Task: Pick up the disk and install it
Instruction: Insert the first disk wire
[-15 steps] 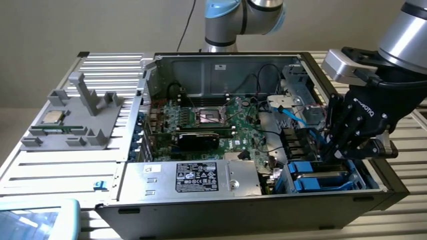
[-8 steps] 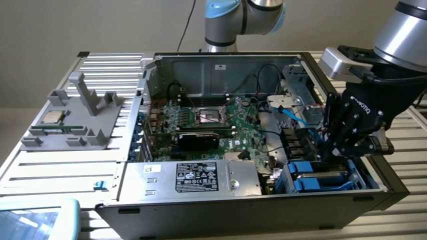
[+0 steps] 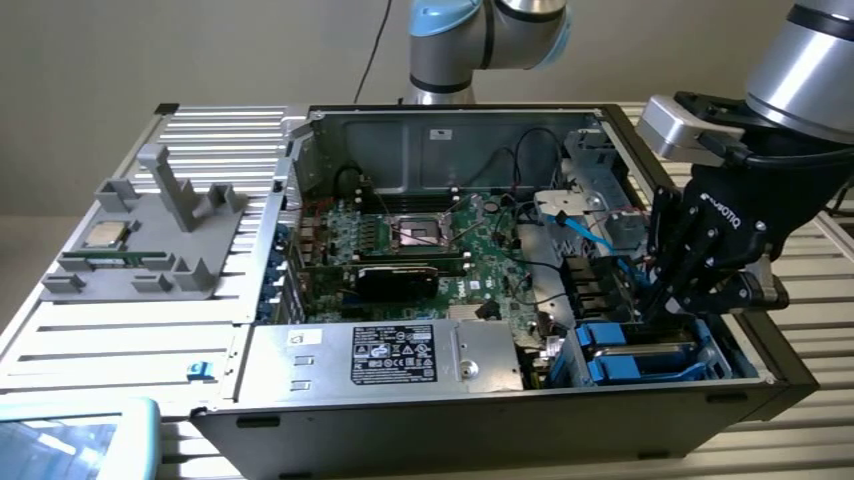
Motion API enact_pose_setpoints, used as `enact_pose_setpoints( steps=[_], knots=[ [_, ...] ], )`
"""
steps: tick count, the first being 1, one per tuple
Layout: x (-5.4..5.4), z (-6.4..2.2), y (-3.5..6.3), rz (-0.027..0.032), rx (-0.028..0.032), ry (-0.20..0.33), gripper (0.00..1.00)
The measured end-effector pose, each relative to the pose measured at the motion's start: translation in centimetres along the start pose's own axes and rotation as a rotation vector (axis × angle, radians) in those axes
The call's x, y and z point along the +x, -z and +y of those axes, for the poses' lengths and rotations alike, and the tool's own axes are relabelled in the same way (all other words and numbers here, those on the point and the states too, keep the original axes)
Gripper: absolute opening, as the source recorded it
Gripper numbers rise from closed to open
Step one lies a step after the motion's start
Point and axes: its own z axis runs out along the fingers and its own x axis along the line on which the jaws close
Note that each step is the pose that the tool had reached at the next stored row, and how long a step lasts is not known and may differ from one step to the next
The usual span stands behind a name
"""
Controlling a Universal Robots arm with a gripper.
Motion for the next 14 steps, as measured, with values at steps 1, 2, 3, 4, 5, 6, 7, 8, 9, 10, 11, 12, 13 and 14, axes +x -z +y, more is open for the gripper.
enact_pose_setpoints(
  steps=[1, 2, 3, 4, 5, 6, 7, 8, 9, 10, 11, 12, 13, 14],
  knots=[
    [-0.01, -0.01, -0.05, -0.0002, 0.0000, 0.000, 0.17],
    [-0.01, -0.01, -0.10, -0.0002, 0.0000, 0.000, 0.17],
    [-0.02, -0.02, -0.15, -0.0001, 0.0000, 0.000, 0.17],
    [-0.03, -0.03, -0.22, -0.0001, 0.0000, 0.000, 0.17],
    [-0.03, -0.04, -0.25, 0.0000, 0.0000, 0.000, 0.17],
    [-0.03, -0.04, -0.26, 0.0001, 0.0000, 0.000, 0.17],
    [-0.03, -0.04, -0.26, 0.0002, 0.0001, 0.000, 0.17],
    [0.00, -0.04, -0.28, -0.0001, 0.0001, 0.000, 0.17],
    [0.00, -0.04, -0.30, -0.0001, 0.0000, 0.000, 0.17],
    [0.00, -0.04, -0.31, 0.0001, 0.0000, 0.000, 0.17],
    [0.00, -0.05, -0.33, -0.0001, 0.0000, 0.000, 0.17],
    [0.00, -0.06, -0.33, 0.0001, 0.0001, 0.000, 0.17],
    [0.00, -0.07, -0.35, 0.0001, 0.0001, 0.000, 0.17],
    [0.00, -0.09, -0.36, 0.0000, 0.0001, 0.000, 0.17]
  ],
)
